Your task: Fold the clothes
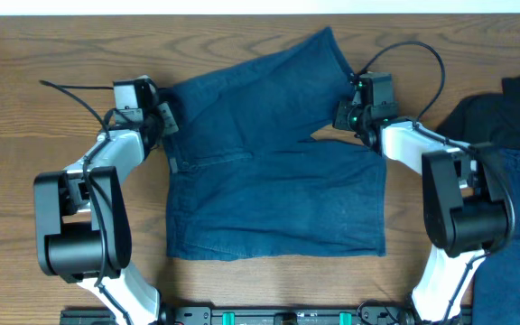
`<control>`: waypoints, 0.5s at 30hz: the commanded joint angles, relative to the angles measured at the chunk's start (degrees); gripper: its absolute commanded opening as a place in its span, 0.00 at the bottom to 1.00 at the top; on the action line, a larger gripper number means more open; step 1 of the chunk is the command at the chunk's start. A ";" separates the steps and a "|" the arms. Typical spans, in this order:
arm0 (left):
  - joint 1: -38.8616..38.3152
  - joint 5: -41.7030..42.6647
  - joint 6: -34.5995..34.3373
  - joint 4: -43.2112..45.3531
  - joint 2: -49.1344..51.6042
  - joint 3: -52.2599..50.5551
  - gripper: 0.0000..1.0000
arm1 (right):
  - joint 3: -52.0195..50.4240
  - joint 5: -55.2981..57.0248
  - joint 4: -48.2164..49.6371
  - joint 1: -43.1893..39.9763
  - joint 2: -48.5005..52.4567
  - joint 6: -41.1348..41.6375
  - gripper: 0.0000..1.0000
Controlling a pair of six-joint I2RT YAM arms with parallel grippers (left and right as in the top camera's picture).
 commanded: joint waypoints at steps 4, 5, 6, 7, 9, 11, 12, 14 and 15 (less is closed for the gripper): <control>1.27 -0.50 -1.33 -0.17 -3.08 0.26 0.06 | 0.15 -1.77 -2.99 -2.29 3.96 5.55 0.16; 1.29 -0.50 -1.33 -0.42 -3.13 0.26 0.06 | 0.15 -1.86 -4.55 -2.54 3.96 5.05 0.15; 1.29 -0.52 -1.31 -0.85 -3.13 0.26 0.06 | 0.15 -1.88 -6.12 -2.69 3.93 4.42 0.15; 1.33 -0.55 -1.31 -1.31 -3.13 0.26 0.06 | 0.15 -1.88 -7.82 -2.82 3.76 3.67 0.13; 1.75 -0.59 -1.27 -2.10 -3.15 0.26 0.06 | 0.15 -1.64 -12.15 -3.17 3.39 2.95 0.11; 2.73 -0.74 -1.05 -2.71 -3.37 0.31 0.06 | 0.15 -1.09 -16.24 -3.65 3.39 2.34 0.08; 3.41 -0.74 -1.07 -2.97 -3.61 0.31 0.06 | 0.15 -0.09 -18.58 -4.00 3.39 2.34 0.06; 5.11 -0.70 -1.09 -3.39 -4.61 0.31 0.06 | 0.15 0.96 -21.86 -4.63 3.39 2.25 0.05; 5.97 -0.70 -1.07 -3.50 -5.31 0.33 0.06 | 0.15 0.92 -23.37 -4.96 3.39 1.51 0.05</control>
